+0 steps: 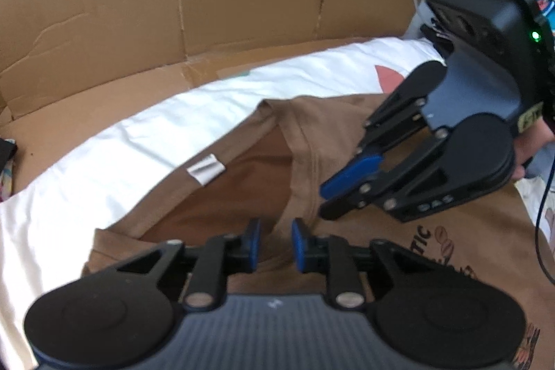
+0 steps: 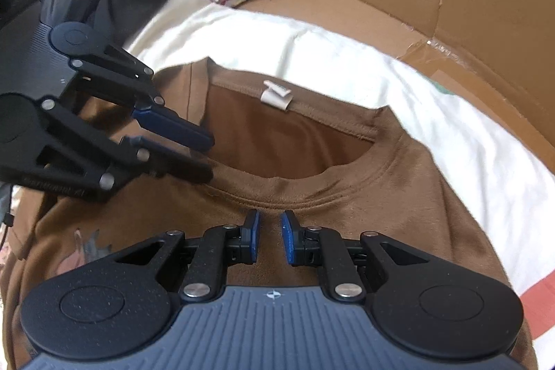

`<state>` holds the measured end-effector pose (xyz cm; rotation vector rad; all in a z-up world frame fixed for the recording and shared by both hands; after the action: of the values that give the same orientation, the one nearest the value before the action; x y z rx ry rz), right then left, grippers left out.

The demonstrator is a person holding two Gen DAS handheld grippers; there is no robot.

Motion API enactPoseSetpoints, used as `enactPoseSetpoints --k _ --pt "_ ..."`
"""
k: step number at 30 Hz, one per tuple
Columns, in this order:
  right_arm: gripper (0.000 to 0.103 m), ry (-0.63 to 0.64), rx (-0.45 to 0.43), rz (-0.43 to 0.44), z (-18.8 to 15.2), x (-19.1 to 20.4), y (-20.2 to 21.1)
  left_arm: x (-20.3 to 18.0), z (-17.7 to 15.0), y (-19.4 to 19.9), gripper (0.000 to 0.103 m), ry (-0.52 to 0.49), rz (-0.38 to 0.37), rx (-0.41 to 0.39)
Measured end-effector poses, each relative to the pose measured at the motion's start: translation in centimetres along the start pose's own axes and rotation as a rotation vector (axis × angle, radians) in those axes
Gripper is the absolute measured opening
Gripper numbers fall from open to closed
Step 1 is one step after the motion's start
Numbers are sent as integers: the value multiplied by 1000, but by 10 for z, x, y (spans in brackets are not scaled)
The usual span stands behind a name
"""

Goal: Fold clothes

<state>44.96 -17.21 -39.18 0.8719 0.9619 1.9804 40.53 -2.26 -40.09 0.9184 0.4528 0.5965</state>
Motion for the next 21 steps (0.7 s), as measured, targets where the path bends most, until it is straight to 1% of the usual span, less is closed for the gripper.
enactPoseSetpoints --k 4,6,7,9,10,11,13,15,17,18,19,20,21 --pt "20 -41 -28 -11 2 -3 -9 -4 -7 -18 31 -66 39 48" --pt "20 -46 -40 -23 3 -3 -11 -4 -9 -22 25 -83 44 44" --pt "19 -45 -43 -27 4 -3 -12 -4 -10 -23 21 -91 46 41" --pt "19 -38 -49 -35 4 -3 -13 -2 -8 -24 10 -100 70 33" --pt "18 -40 -52 -40 6 -4 -14 0 -7 -24 3 -101 88 28" --pt "18 -42 -56 -44 7 -4 -14 1 -6 -25 2 -101 98 26" --pt "17 -45 -63 -52 9 -6 -14 4 -5 -26 1 -103 113 25" --pt "18 -50 -73 -58 10 -10 -4 5 -4 -27 1 -90 115 28" --pt "21 -55 -84 -63 12 -15 5 4 -2 -24 1 -85 126 14" --pt "21 -57 -89 -66 12 -17 9 4 -1 -21 1 -78 130 6" --pt "21 -59 -94 -68 13 -20 14 4 -1 -19 2 -72 134 -3" --pt "22 -61 -99 -71 13 -22 18 6 -1 -16 6 -51 141 -4" --pt "22 -64 -105 -74 14 -24 23 10 -2 -9 7 -27 152 -15"
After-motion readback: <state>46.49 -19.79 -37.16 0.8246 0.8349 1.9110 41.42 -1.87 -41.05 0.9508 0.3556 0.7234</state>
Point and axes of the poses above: each gripper's, at about its wrist camera, not at the fingertips, and y roughly against the way its jaws point, x to its left, z to its top, the point moved 5 cm from there along -y, roughly the way its jaws point, and after that the axes turned 2 degrees about -x, right-handed, at the moved point
